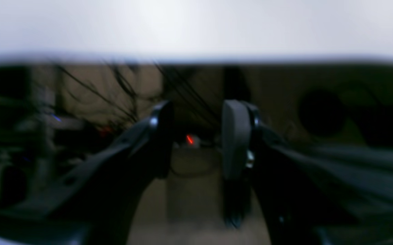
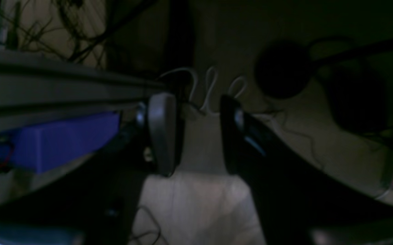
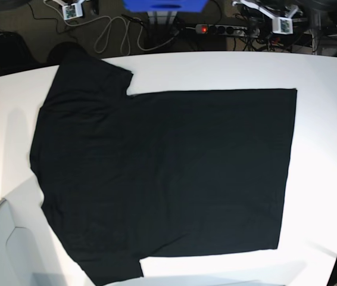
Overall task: Fold the T-shirt properly
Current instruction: 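Move the left gripper down to the shirt's shoulder corner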
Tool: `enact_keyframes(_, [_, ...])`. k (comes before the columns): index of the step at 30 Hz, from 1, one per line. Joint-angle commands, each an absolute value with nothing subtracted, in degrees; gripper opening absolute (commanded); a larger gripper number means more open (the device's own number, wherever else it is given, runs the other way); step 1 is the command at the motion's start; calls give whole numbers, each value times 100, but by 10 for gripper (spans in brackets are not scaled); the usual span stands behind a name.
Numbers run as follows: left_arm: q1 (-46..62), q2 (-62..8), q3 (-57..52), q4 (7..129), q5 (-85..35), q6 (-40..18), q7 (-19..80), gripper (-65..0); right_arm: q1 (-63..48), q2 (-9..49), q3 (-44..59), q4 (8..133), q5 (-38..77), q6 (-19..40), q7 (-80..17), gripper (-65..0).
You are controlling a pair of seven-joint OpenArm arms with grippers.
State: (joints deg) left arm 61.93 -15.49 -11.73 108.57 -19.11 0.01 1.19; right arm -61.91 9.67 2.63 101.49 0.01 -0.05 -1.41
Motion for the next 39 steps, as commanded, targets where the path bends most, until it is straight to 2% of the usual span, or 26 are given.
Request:
enact_keyframes(1, [6281,-1569,-1305,11002,-1930,-4,4,-415,-6334,980,259,10325,4,31,-48,-410])
enact_keyframes(3, [6202,-1569,-1604,11037,-2167,-4,4,-403,-6431,971,338,10510,13,31,-48,-391])
enact_keyframes(8, [5640,-1719,-2440,10862,-3231,-13,268,-319,-6615,963,365,10985,13,22,-48,-375])
enact_keyframes(14, [4400,-2000,-2967,10475,-3881,-31,1569,-316,-6721,822,365,11433,-4,22,-48,-378])
enact_keyframes(16, [3978,-1982,-3108,10237,-3978,-356,1912,-316,-6703,796,356,11459,-4,13,-48,-379])
enact_keyframes(20, [3196,-1912,-3468,9613,-3934,-1068,2624,-316,-6677,629,356,11459,-4,13,-48,-380])
enact_keyframes(29, [2800,-1631,-3495,9182,-3433,-1130,2826,-316,-6598,629,321,11653,-13,13,-48,-371])
enact_keyframes(35, [2580,-1402,-3495,8971,-2967,-1147,2826,-315,-6642,646,365,11829,-13,13,-48,-310])
enact_keyframes(39, [2440,-1402,-3495,8813,-2976,-1147,2826,-316,-6651,655,365,11829,-13,13,-31,-305])
